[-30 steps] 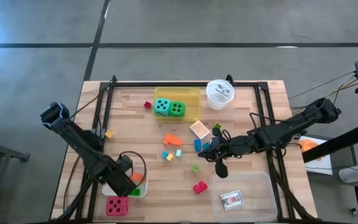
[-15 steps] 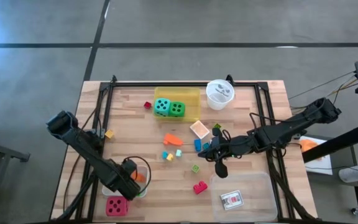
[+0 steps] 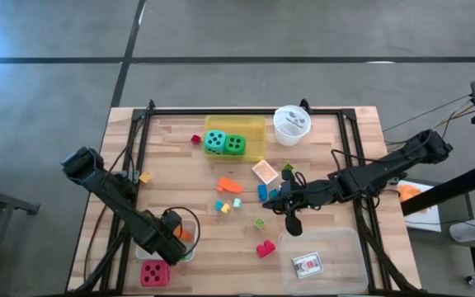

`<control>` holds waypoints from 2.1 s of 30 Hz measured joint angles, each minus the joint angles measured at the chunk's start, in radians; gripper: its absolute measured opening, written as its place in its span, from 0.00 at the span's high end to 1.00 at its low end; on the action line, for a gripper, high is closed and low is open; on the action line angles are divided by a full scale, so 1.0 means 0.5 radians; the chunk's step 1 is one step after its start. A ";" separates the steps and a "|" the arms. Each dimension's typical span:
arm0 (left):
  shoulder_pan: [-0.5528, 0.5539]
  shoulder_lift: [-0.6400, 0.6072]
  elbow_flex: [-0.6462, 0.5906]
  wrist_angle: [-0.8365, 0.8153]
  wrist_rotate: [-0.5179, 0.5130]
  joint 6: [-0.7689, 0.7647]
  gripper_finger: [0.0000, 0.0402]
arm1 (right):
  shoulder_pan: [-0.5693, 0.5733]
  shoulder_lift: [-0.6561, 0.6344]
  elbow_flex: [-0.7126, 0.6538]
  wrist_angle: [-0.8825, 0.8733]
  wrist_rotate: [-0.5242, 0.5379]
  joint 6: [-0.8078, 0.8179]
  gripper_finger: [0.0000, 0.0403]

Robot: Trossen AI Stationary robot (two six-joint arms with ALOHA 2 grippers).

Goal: Pick & Place Toys
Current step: Put the top red game piece into the white bin, then put the top yellow game piece into the white bin

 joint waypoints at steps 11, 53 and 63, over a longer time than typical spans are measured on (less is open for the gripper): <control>0.000 0.005 -0.137 0.223 0.009 0.021 0.64 | 0.000 0.000 -0.001 -0.001 -0.001 0.065 0.98; 0.056 -0.002 -0.153 0.222 0.226 0.050 0.07 | 0.000 0.001 -0.001 -0.002 -0.001 0.085 0.98; 0.058 -0.051 -0.132 0.203 0.226 0.051 0.07 | 0.000 0.001 -0.001 -0.004 -0.001 0.085 0.98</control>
